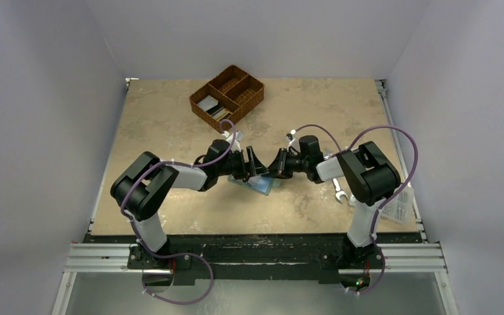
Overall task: Put the credit cards into the card holder
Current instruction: Insert the credit card into the card holder.
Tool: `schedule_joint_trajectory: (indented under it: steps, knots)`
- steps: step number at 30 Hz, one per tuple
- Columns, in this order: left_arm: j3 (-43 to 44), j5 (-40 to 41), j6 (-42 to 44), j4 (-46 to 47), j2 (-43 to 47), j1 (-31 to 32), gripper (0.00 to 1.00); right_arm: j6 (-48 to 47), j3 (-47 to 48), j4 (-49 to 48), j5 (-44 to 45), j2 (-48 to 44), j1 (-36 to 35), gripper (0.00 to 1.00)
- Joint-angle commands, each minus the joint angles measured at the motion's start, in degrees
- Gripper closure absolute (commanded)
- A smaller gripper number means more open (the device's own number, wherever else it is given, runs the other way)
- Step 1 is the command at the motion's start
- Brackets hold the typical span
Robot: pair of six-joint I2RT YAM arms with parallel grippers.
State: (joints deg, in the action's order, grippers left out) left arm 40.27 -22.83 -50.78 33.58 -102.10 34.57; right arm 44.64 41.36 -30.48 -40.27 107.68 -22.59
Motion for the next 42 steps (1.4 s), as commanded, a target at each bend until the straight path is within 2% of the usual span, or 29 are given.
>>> schedule_joint_trajectory:
  steps: [1, 6, 11, 19, 29, 32, 33, 36, 42]
  knots:
    - [2.9, 0.6, 6.7, -5.9, 4.3, 0.2, 0.25, 0.7, -1.4, -3.5, -1.2, 1.0, 0.0, 0.86]
    - [8.1, 2.9, 13.1, -17.9, 6.0, 0.2, 0.23, -0.1, -2.4, -3.4, -0.6, 2.2, 0.0, 0.86]
    - [11.0, 4.7, 16.3, -24.4, 6.7, 0.2, 0.22, -0.8, -2.8, -3.0, -0.2, 2.1, 0.0, 0.86]
    - [13.4, 7.0, 19.2, -30.2, 7.4, 0.5, 0.23, -2.3, -2.3, -0.8, 0.4, 1.0, 0.0, 0.87]
    - [14.3, 9.9, 19.8, -33.3, 6.7, 4.8, 0.24, -2.5, -2.2, 0.7, 0.1, -0.7, 0.0, 0.86]
    - [15.1, 12.7, 20.2, -36.0, 6.5, 6.0, 0.24, -5.1, -1.3, 7.1, 0.8, -4.5, 0.3, 0.81]
    - [15.4, 13.4, 20.4, -36.5, 6.6, 6.2, 0.25, -8.2, -0.1, 12.8, 2.4, -6.6, 0.3, 0.79]
    - [15.4, 14.4, 21.2, -37.5, 6.8, 6.4, 0.25, -13.0, 1.4, 21.7, 6.3, -10.8, 0.6, 0.73]
    - [16.9, 15.9, 23.4, -40.5, 6.9, 6.5, 0.24, -17.5, 2.0, 27.2, 6.6, -10.8, 0.7, 0.7]
